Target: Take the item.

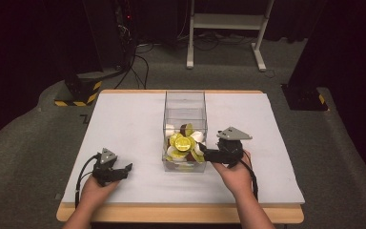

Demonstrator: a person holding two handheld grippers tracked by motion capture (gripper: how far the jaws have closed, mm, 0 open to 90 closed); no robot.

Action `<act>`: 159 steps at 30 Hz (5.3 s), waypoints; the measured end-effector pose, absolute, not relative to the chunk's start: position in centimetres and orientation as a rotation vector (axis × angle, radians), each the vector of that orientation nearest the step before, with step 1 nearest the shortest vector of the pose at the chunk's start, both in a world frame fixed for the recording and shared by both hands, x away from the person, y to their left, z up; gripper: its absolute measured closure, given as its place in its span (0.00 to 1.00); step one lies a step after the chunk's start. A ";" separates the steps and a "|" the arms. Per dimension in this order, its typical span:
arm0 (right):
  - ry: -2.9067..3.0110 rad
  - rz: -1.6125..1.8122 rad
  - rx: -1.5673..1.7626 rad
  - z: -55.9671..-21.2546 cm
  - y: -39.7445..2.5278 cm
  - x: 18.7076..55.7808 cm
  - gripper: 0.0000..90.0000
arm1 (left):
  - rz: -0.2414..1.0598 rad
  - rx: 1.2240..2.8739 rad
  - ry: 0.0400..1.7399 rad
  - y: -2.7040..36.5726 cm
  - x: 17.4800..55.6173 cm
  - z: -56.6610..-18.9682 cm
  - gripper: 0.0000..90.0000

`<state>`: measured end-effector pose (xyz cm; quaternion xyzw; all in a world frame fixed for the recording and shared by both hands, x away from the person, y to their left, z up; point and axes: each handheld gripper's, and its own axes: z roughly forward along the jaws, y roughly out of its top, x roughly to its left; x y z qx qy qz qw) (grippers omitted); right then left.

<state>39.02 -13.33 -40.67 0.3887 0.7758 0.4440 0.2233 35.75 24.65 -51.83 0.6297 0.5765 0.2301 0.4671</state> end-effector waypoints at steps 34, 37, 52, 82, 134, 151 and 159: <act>2.223 1.266 1.012 -41.3 -8.6 39.6 0.18 | 0.567 1.554 1.410 24.7 35.7 -51.8 0.30; 2.232 1.263 1.015 -41.5 -8.1 39.6 0.16 | 0.566 1.551 1.411 24.7 35.7 -51.8 0.30; 2.282 1.186 1.011 -42.7 -6.4 40.1 0.20 | 0.565 1.549 1.412 24.7 35.7 -51.8 0.30; 2.320 1.141 0.980 -43.0 -5.7 40.3 0.43 | 0.563 1.550 1.413 24.7 35.7 -51.8 0.30; 2.214 1.303 0.926 -42.1 -6.9 39.0 0.43 | 0.565 1.549 1.414 24.7 35.7 -51.8 0.30; 2.170 1.328 0.936 -41.4 -7.8 38.7 0.43 | 0.564 1.549 1.414 24.7 35.7 -51.8 0.30; 2.136 1.340 0.934 -40.9 -8.4 38.4 0.43 | 0.562 1.549 1.413 24.7 35.7 -51.8 0.30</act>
